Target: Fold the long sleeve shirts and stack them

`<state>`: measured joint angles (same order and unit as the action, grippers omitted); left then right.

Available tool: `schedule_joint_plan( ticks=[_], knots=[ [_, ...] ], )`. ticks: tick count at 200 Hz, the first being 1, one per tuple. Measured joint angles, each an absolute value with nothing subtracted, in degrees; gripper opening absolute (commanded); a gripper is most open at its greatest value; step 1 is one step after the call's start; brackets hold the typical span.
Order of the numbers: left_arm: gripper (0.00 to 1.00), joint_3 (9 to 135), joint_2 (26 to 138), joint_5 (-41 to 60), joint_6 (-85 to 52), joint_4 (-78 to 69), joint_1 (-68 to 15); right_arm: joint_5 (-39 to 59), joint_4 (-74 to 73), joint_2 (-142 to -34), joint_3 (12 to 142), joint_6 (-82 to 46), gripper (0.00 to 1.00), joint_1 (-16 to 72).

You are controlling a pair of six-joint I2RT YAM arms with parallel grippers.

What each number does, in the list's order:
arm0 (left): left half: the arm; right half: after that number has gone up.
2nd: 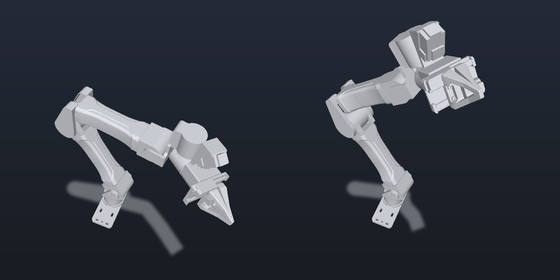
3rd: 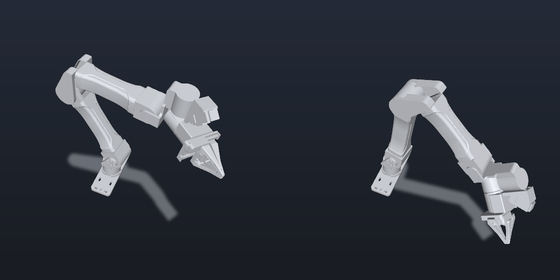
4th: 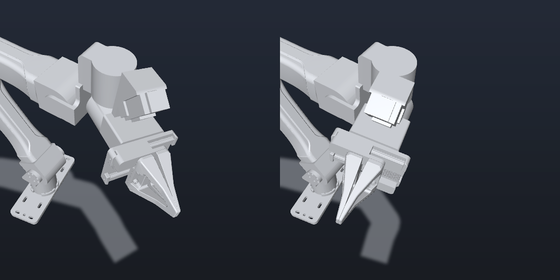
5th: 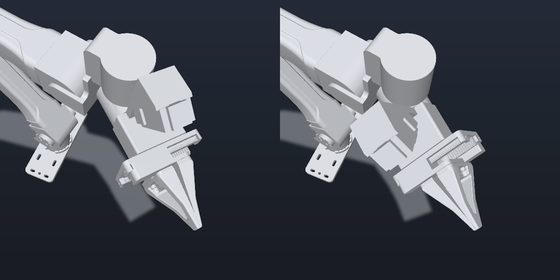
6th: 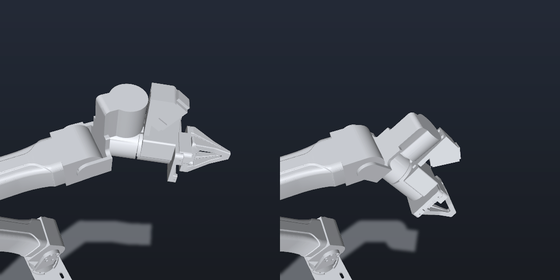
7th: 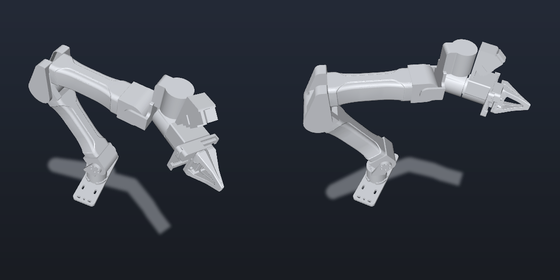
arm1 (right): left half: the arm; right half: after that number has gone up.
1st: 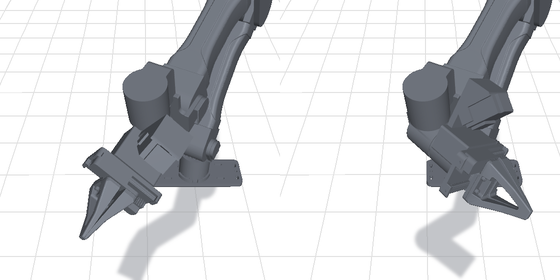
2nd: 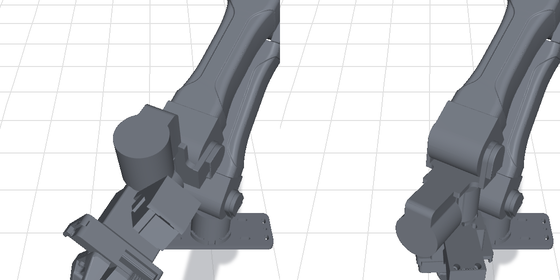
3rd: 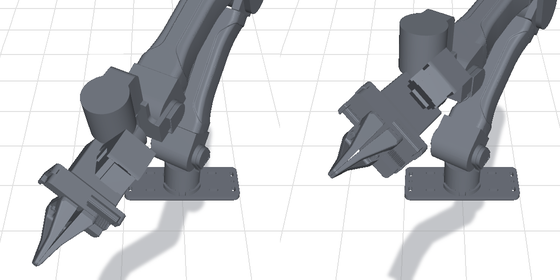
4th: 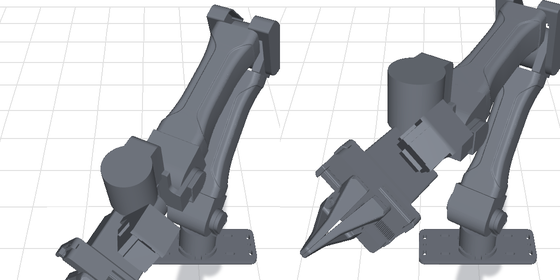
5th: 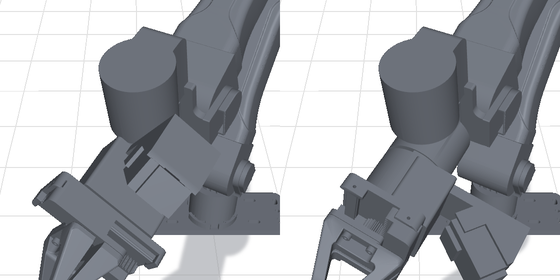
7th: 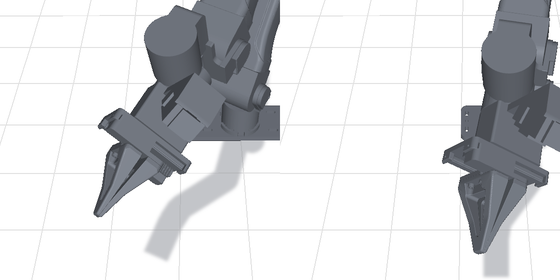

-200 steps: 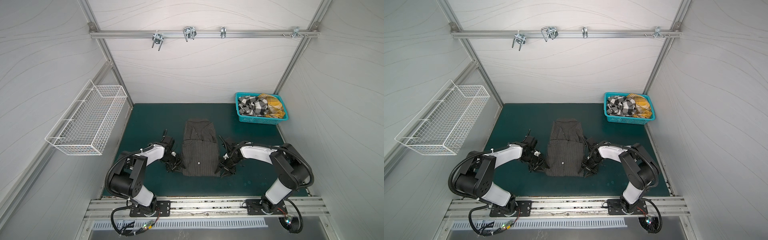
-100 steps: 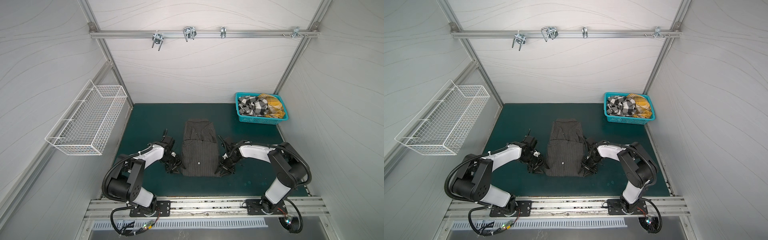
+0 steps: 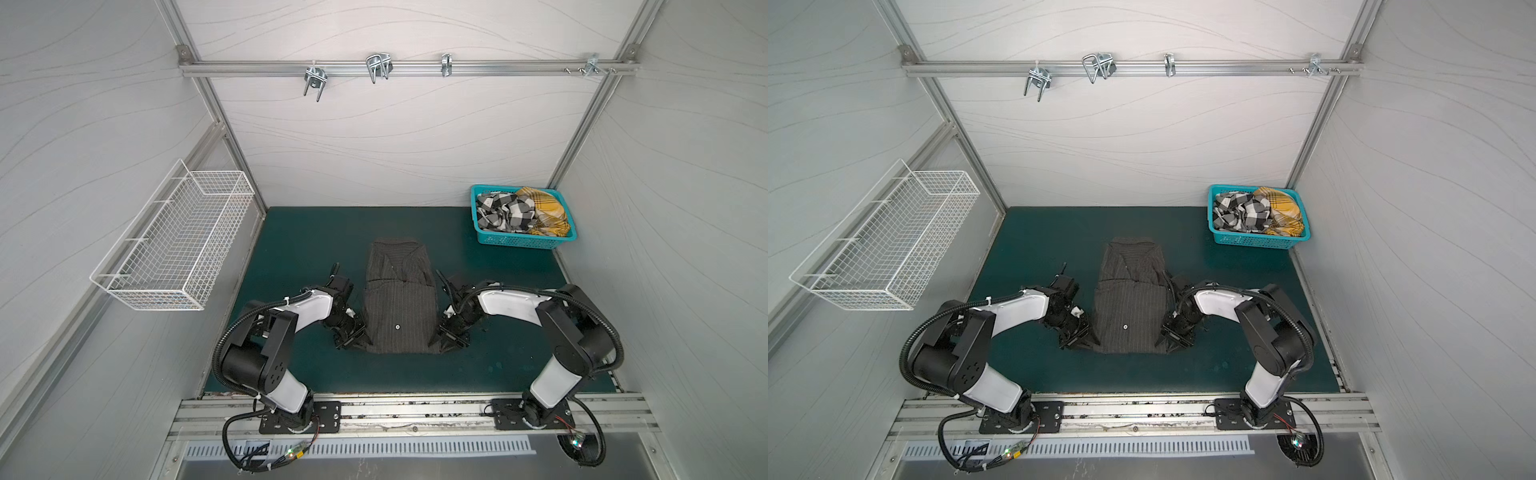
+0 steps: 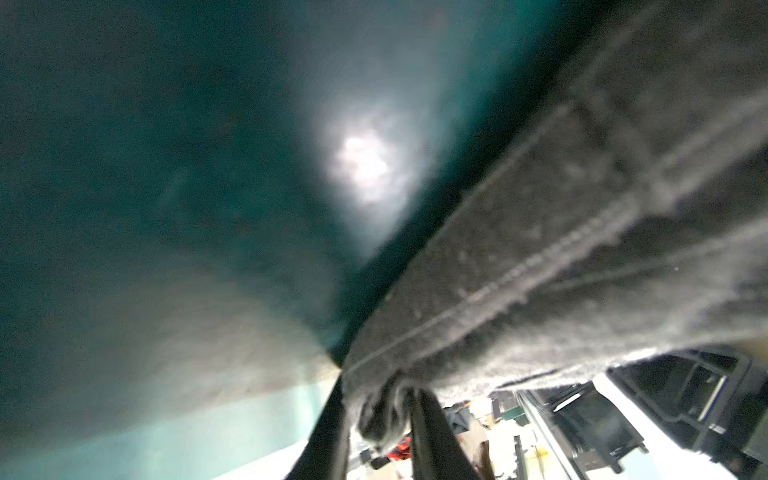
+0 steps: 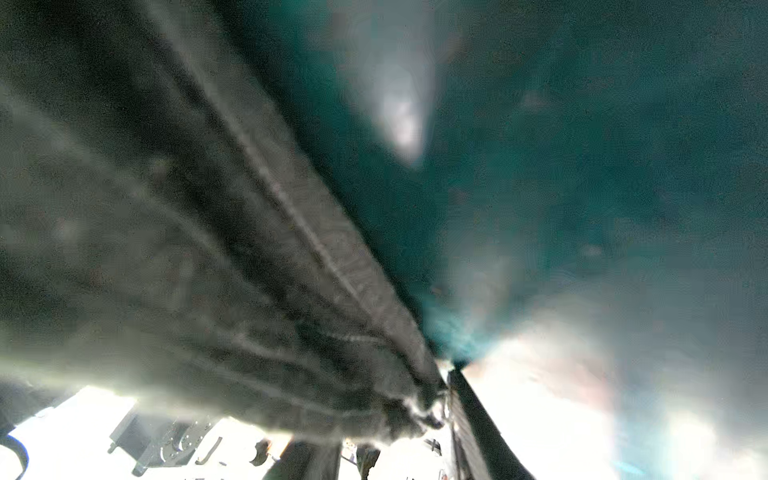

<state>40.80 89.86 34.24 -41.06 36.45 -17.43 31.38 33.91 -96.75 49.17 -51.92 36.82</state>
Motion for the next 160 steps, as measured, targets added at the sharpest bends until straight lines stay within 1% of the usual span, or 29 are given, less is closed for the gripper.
schedule_joint_plan(
  ticks=[9,16,33,44,55,64,117,160],
  knots=[
    [0.08,40.7,90.0,34.3,-41.0,36.0,-17.4,31.0,34.0,-96.7,49.2,-51.6,0.31,36.7],
    [0.05,40.7,90.1,34.6,-40.9,35.7,-17.5,30.7,34.1,-96.7,49.2,-51.4,0.28,36.6],
    [0.02,40.8,90.5,35.0,-41.1,35.6,-17.5,30.0,34.1,-96.8,49.3,-50.8,0.19,36.6],
    [0.01,41.0,90.8,35.2,-41.1,35.6,-17.5,29.4,33.9,-96.9,49.5,-50.4,0.11,36.6],
    [0.00,41.3,91.2,35.6,-41.1,35.6,-17.5,29.0,33.6,-97.1,49.7,-49.6,0.07,36.6],
    [0.00,41.4,91.4,35.7,-41.1,35.6,-17.5,28.9,33.6,-97.1,49.9,-49.3,0.00,36.6],
    [0.00,42.0,90.1,35.1,-40.7,36.4,-17.7,26.6,35.0,-95.4,51.4,-46.6,0.00,37.1],
    [0.00,41.9,80.8,34.9,-40.2,40.2,-18.3,25.5,40.4,-87.9,51.6,-44.7,0.00,38.9]
  ],
)
